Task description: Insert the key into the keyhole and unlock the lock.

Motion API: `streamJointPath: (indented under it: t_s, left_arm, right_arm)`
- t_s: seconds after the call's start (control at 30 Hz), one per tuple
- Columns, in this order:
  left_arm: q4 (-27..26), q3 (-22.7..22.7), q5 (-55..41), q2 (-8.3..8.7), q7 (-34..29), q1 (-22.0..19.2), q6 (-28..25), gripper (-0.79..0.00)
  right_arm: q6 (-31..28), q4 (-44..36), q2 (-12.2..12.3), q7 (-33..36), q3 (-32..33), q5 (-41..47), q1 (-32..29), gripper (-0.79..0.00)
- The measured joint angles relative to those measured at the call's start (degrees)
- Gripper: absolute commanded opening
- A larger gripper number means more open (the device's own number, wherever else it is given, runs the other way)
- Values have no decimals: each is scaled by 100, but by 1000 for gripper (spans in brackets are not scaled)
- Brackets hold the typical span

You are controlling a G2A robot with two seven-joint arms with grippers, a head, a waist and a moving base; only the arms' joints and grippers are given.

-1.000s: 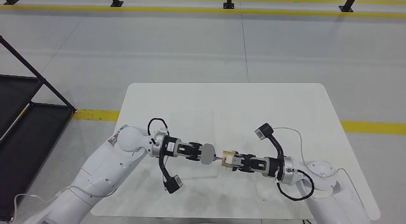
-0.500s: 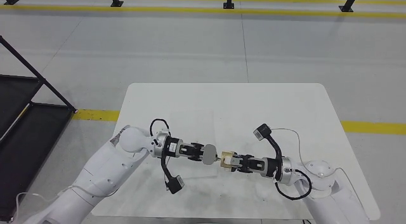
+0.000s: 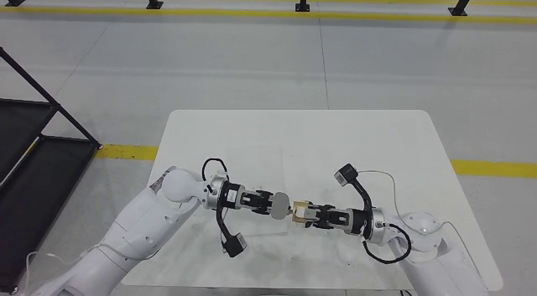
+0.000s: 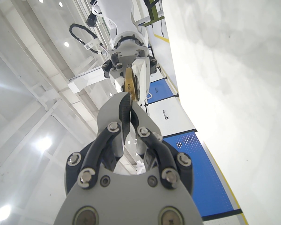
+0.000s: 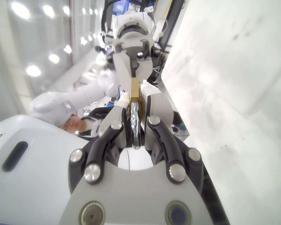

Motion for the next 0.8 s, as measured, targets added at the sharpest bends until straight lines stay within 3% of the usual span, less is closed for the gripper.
streamJointPath:
  t_s: [0.03, 0.07, 0.1, 0.27, 0.47, 0.63, 0.7, 0.8]
  left_arm:
    - [4, 2, 2, -1, -4, -2, 4, -785]
    - [7, 2, 7, -1, -5, -3, 7, -570]
    - [9, 3, 15, -1, -7, -5, 10, -3]
    - [3, -56, 110, 19, -31, -5, -73, 0]
    - [48, -371, -319, 111, -25, 163, -829, 0]
    - [345, -533, -2421, 89, 519, 411, -2011, 0]
    - [434, -551, -3119, 81, 580, 438, -2136, 0]
    - [425, -548, -3101, 82, 568, 434, -2111, 0]
  right_arm:
    - [1, 0, 2, -2, -2, 4, 1, -785]
    - [5, 2, 4, -4, -3, 9, 1, -785]
    - [10, 6, 6, -10, -3, 16, 3, -785]
    - [11, 39, 17, -55, 6, 29, 11, -785]
    - [6, 103, 30, -106, 25, 25, 24, -785]
    - [102, 175, 32, -145, -23, 23, 55, -785]
    - [130, 190, 30, -153, -34, 45, 65, -785]
    - [128, 189, 30, -153, -33, 46, 64, -785]
